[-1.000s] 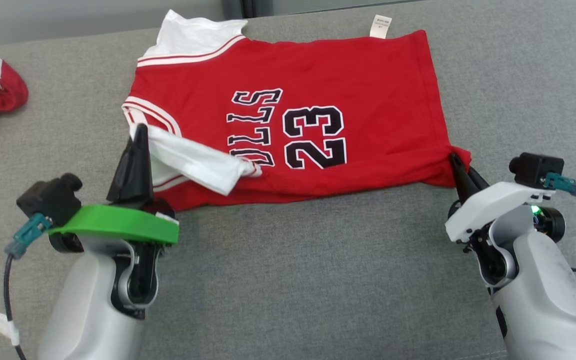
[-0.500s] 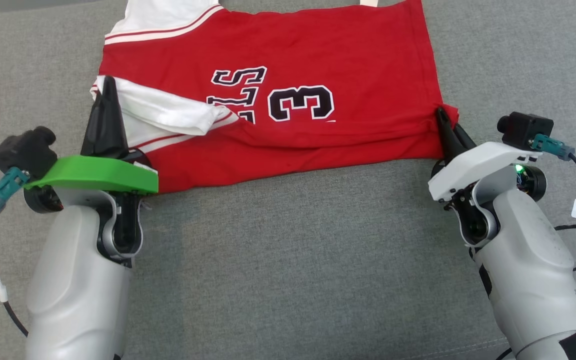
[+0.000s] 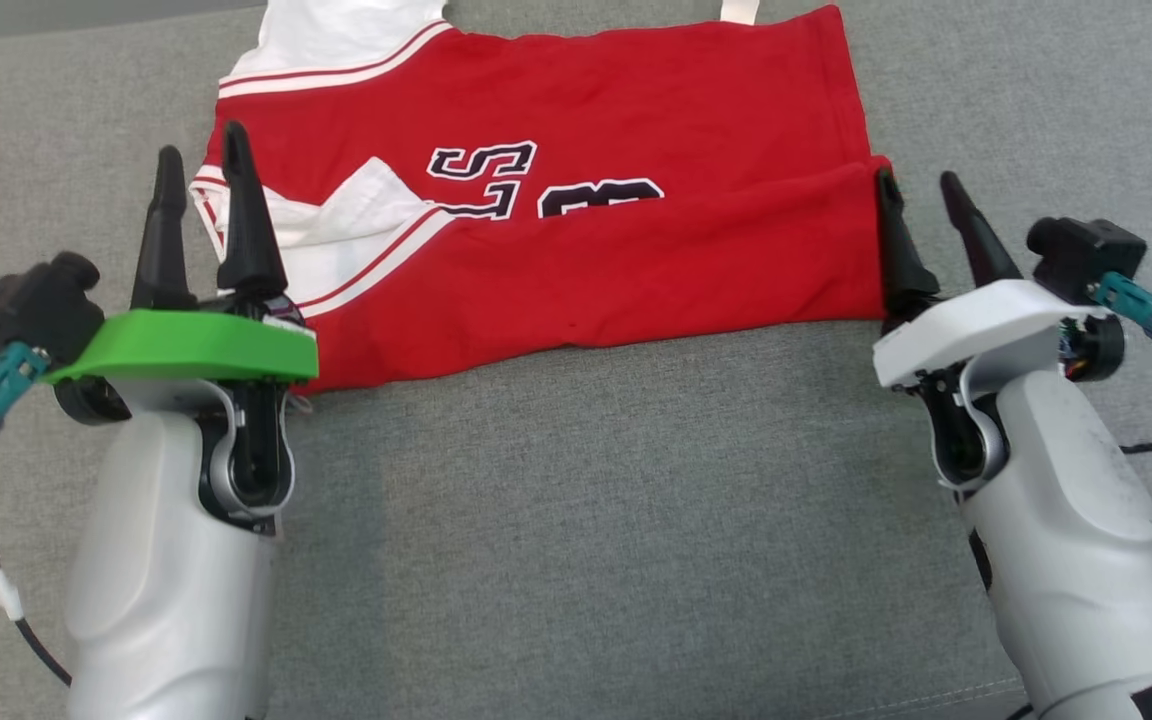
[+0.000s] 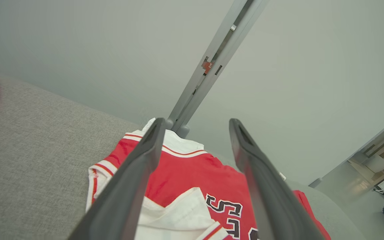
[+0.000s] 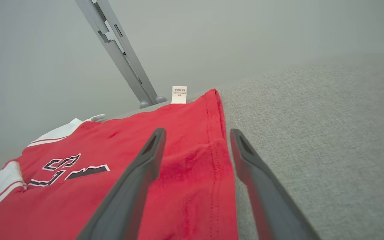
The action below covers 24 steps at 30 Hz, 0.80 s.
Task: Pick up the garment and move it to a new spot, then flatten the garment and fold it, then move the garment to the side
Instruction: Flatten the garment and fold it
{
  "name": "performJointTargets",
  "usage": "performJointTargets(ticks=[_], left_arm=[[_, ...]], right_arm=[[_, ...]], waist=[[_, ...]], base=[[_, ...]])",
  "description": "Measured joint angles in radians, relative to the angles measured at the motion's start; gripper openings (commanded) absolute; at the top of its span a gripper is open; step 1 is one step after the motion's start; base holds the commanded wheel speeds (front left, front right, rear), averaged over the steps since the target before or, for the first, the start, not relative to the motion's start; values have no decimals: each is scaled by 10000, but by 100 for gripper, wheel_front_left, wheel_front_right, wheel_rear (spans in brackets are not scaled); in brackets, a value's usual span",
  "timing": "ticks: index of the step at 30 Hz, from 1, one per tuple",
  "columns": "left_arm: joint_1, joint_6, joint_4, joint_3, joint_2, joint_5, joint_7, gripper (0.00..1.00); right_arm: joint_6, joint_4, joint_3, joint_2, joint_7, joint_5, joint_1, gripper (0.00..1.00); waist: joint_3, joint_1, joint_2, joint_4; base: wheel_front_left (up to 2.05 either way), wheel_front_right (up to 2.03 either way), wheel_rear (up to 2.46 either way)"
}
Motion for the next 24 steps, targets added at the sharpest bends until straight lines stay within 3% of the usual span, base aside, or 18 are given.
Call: performJointTargets(ticks=[9, 12, 19, 24], left_arm=[[1785, -2, -805, -351, 579, -545, 23, 100], [2355, 48, -708, -305, 832, -744, 485, 100], [3203, 746, -508, -322, 1011, -1455, 2502, 100], [3255, 1235, -568, -222, 970, -1862, 3336, 100]], right_arm=[[0, -1791, -947, -2, -12, -2192, 1765, 100], [0, -2251, -1005, -2, 255, -2619, 2289, 100], [0, -3227, -966, 0, 1143, -2709, 3194, 100], [0, -3685, -905, -2, 1557, -2708, 3368, 100]], waist=[[-528, 0, 0, 87], [-728, 0, 0, 136], [-1038, 0, 0, 321], [-942, 0, 0, 295]], base=[[0, 0, 0], [0, 0, 0], [0, 0, 0], [0, 0, 0]])
